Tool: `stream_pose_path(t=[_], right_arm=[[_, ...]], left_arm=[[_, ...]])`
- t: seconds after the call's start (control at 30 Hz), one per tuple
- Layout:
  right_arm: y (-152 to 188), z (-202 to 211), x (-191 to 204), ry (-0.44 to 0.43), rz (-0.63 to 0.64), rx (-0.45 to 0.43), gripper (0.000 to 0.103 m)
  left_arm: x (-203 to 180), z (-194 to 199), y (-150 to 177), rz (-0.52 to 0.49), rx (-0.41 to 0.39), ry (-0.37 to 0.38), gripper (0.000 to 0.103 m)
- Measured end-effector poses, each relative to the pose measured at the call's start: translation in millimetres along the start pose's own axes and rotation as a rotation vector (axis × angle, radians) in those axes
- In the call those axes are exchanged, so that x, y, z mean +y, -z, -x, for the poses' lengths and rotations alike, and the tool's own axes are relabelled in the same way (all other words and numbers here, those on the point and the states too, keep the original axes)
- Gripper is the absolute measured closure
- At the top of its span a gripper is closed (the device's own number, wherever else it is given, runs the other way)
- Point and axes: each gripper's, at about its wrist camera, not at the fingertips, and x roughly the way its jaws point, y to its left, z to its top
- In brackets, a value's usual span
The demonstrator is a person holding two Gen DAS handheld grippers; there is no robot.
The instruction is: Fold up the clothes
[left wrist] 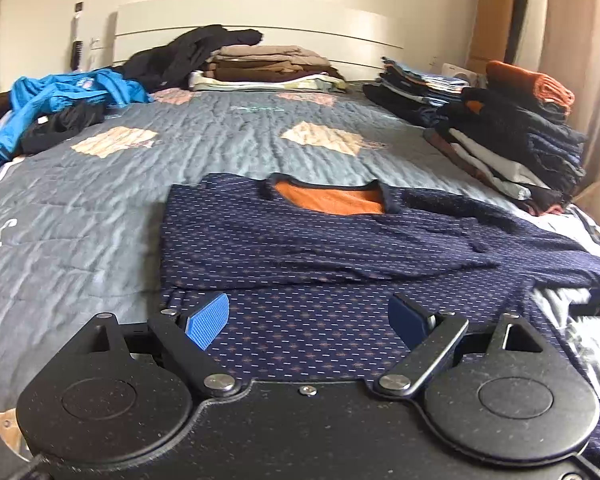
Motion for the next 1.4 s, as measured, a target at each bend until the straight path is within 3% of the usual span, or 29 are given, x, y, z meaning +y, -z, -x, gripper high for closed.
stream_pose_path(t=[0.2, 0.27, 0.33, 0.47, 0.6, 0.8, 1.0, 1.07, 1.17, 1.23, 1.4], right_arm=[[24.6, -22.2, 10.1, 0.003, 0.064, 0.081, 0.037], [27.5, -26.5, 13.2, -0.018, 0.058, 0.079, 0.052], [29.5, -34.4, 15.3, -0.024, 0.058, 0.110, 0.086], [31.3, -48.9, 8.6, -0.047, 0.005, 0.164, 0.088], [30.4, -37.1, -4.4, -0.074, -0.064, 0.144, 0.097], [26.6, -11.1, -16.8, -0.057, -0.063, 0.117, 0.099], [35.7, -1.9, -29.6, -0.022, -0.101, 0.159, 0.096], [41.0, 13.8, -26.5, -0.058, -0.067, 0.150, 0.095], [50.3, 31.2, -8.1, -0.084, 0.058, 0.154, 0.079], [55.8, 33.5, 4.6, -0.105, 0.127, 0.168, 0.060], [64.7, 15.9, 16.7, -0.060, 0.196, 0.217, 0.058]], left_arm=[[-17.6, 5.3, 3.4, -0.021, -0.008, 0.040, 0.017], [-21.3, 4.9, 4.4, -0.027, -0.006, 0.046, 0.017], [-24.1, 3.6, 5.0, -0.032, -0.004, 0.048, 0.016], [-24.1, 1.5, 4.1, -0.029, -0.002, 0.051, 0.016], [-21.8, 1.1, 4.8, -0.027, 0.002, 0.047, 0.016], [-18.7, 4.5, 2.9, -0.013, -0.009, 0.042, 0.016], [-18.4, 5.5, 2.8, -0.012, -0.004, 0.049, 0.016], [-17.9, 6.1, 3.2, -0.012, -0.004, 0.049, 0.015], [-18.5, 5.6, 2.8, -0.006, -0.002, 0.055, 0.014], [-20.9, 6.1, 2.6, -0.006, -0.002, 0.063, 0.014], [-25.1, 10.1, 5.9, -0.032, -0.007, 0.068, 0.014]])
